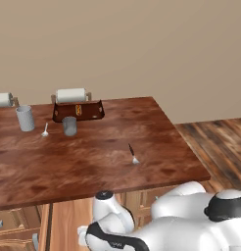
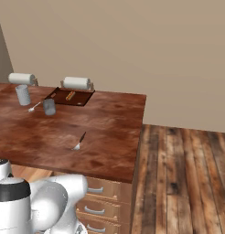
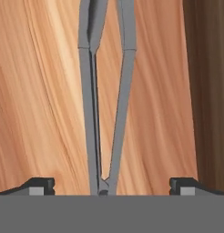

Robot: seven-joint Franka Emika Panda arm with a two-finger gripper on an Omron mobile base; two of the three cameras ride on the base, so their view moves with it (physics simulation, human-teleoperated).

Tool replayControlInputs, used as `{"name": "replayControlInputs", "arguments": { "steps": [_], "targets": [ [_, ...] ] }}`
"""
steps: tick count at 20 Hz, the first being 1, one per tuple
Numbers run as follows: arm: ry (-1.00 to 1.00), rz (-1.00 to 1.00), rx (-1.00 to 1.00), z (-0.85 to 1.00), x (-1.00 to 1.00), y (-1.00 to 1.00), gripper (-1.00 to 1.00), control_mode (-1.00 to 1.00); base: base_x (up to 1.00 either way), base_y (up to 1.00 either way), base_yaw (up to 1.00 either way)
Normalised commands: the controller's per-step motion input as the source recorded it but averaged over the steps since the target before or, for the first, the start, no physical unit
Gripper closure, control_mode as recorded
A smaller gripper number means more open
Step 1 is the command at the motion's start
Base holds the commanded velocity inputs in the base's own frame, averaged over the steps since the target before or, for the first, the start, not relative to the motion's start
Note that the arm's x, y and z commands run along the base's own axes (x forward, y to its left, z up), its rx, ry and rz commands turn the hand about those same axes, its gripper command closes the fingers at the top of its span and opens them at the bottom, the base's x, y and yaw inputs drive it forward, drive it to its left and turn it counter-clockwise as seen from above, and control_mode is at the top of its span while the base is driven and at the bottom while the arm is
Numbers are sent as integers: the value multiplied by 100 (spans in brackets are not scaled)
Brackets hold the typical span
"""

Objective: Take the tongs from the drawer on the left and place them on the dining counter next to the tray containing the hot dog.

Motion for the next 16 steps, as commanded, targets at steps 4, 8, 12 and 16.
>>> {"name": "replayControlInputs", "arguments": {
  "steps": [4,8,12,16],
  "targets": [
    [2,-11,-2,-16,3,6,-100,-100,0,0,0],
    [1,-10,-2,-19,0,8,-100,-100,0,0,0],
    [0,-8,-2,-18,0,7,-100,-100,0,0,0],
    [0,-3,-2,-18,3,3,-100,-100,0,0,0]
  ]
}}
